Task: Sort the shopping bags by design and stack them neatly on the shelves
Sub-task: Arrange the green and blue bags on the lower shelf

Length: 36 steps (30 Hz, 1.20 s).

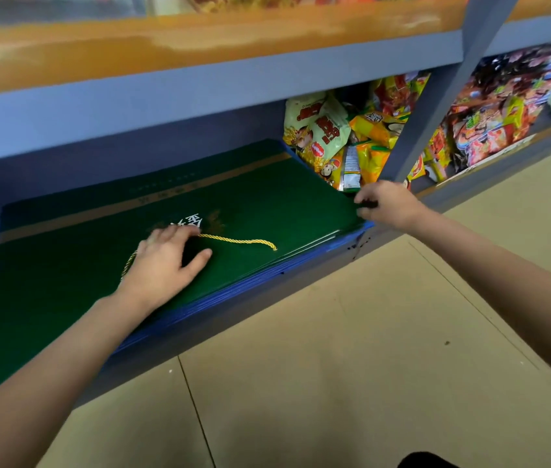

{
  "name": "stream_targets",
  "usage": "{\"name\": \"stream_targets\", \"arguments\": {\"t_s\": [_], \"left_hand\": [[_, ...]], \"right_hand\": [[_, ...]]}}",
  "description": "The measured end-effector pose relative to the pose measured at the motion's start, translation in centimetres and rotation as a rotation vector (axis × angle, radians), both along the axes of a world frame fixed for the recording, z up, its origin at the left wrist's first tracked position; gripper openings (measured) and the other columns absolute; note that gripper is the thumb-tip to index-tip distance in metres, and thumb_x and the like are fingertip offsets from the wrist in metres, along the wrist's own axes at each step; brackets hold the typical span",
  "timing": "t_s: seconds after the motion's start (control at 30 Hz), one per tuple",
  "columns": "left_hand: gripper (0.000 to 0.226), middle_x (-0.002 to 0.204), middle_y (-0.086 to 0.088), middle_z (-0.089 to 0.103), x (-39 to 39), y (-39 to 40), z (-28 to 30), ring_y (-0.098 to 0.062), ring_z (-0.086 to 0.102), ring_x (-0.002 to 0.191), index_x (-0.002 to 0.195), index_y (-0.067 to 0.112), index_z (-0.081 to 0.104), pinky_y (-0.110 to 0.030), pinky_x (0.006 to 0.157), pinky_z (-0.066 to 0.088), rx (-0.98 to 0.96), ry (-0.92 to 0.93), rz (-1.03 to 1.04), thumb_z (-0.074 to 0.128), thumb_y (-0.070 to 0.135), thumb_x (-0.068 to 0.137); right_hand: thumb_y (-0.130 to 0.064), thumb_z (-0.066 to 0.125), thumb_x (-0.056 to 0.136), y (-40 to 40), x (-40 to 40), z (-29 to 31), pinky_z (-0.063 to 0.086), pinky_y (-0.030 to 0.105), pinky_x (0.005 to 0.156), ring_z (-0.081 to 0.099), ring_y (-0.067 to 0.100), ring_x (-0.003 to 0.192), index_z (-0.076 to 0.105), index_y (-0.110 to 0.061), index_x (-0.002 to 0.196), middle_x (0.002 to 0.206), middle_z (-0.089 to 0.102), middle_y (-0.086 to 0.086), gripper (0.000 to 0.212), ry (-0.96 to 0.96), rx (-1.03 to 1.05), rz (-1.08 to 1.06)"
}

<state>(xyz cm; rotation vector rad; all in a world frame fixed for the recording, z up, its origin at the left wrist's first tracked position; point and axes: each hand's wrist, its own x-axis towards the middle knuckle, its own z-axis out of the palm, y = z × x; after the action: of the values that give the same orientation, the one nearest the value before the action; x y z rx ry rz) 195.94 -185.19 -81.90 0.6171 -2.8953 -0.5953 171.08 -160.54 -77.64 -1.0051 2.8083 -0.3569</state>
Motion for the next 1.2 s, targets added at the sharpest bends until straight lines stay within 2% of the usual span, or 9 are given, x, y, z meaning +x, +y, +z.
{"name": "stream_targets", "arguments": {"t_s": [0.1,0.27,0.43,0.57,0.73,0.87,0.97,1.07,1.2], "left_hand": [[0.065,0.145,0.001,0.035,-2.5,4.3,0.1,-0.021,0.026,0.134,0.142,0.026,0.030,-0.041,0.109,0.022,-0.057,-0.096,-0.193,0.047,0.057,0.088],[0.072,0.151,0.001,0.016,-5.3,7.0,-0.5,-0.023,0.015,0.138,0.147,0.032,0.012,-0.044,0.110,0.018,-0.264,-0.206,-0.244,0.049,0.054,0.089],[0.064,0.141,0.002,0.036,-5.4,6.3,-0.9,-0.024,0.034,0.129,0.143,0.029,0.031,-0.045,0.107,0.023,-0.350,-0.105,-0.242,0.053,0.052,0.088],[0.054,0.113,-0.008,0.062,-4.9,5.5,-1.8,-0.034,0.060,0.099,0.121,0.014,0.061,-0.051,0.087,0.044,-0.463,0.065,-0.289,0.070,0.042,0.076],[0.046,0.103,-0.008,0.071,-4.8,5.8,-2.0,-0.027,0.066,0.084,0.109,0.007,0.068,-0.039,0.078,0.051,-0.527,0.197,-0.360,0.043,0.039,0.087],[0.038,0.100,-0.009,0.072,-4.8,5.8,-1.8,-0.024,0.067,0.080,0.103,0.002,0.071,-0.035,0.084,0.041,-0.632,0.355,-0.404,0.043,0.026,0.090],[0.028,0.098,-0.008,0.073,-5.9,6.8,-1.4,-0.021,0.066,0.078,0.100,0.002,0.071,-0.035,0.087,0.036,-0.687,0.465,-0.443,0.050,0.018,0.091],[0.029,0.096,-0.008,0.073,-7.1,7.3,-2.0,-0.020,0.066,0.076,0.097,0.003,0.071,-0.036,0.089,0.034,-0.705,0.403,-0.448,0.046,0.018,0.092],[0.026,0.096,-0.007,0.073,-7.0,7.2,-2.3,-0.020,0.066,0.076,0.097,0.005,0.072,-0.036,0.085,0.033,-0.701,0.289,-0.466,0.057,0.023,0.086]], "right_hand": [[-0.015,0.066,0.085,2.6,-0.5,-1.1,0.039,0.033,0.092,0.051,0.031,0.116,0.047,-0.006,0.131,0.129,0.053,0.015,0.050,-0.098,0.234,0.016],[-0.011,0.069,0.083,3.5,0.3,-4.0,0.040,0.034,0.100,0.051,0.029,0.120,0.038,-0.005,0.138,0.132,0.052,0.015,0.064,-0.293,0.009,-0.176],[-0.002,0.063,0.084,3.6,1.3,-5.4,0.040,0.027,0.100,0.059,0.024,0.112,0.046,-0.001,0.132,0.117,0.064,0.014,0.052,-0.277,-0.246,-0.255],[-0.003,0.062,0.086,3.0,1.8,-5.1,0.038,0.020,0.097,0.057,0.024,0.115,0.047,0.001,0.132,0.124,0.059,0.016,0.049,-0.259,-0.245,-0.157],[-0.022,0.069,0.084,1.0,1.1,-4.2,0.039,0.032,0.098,0.051,0.031,0.121,0.048,0.001,0.132,0.131,0.054,0.016,0.057,-0.207,-0.086,-0.104],[-0.015,0.071,0.081,1.4,1.1,-3.9,0.041,0.042,0.102,0.053,0.035,0.118,0.045,0.004,0.133,0.131,0.054,0.021,0.062,-0.299,-0.140,-0.099],[-0.011,0.070,0.082,2.0,1.2,-4.1,0.042,0.042,0.101,0.056,0.035,0.114,0.053,0.005,0.126,0.123,0.059,0.022,0.049,-0.337,-0.158,-0.097],[-0.003,0.067,0.083,2.4,1.5,-4.2,0.039,0.025,0.098,0.052,0.027,0.122,0.046,0.001,0.134,0.131,0.055,0.015,0.055,-0.501,-0.297,-0.196],[0.000,0.067,0.082,3.7,1.1,-4.2,0.042,0.026,0.094,0.051,0.024,0.122,0.029,-0.005,0.143,0.134,0.051,0.013,0.073,-0.648,-0.437,-0.278]]}}
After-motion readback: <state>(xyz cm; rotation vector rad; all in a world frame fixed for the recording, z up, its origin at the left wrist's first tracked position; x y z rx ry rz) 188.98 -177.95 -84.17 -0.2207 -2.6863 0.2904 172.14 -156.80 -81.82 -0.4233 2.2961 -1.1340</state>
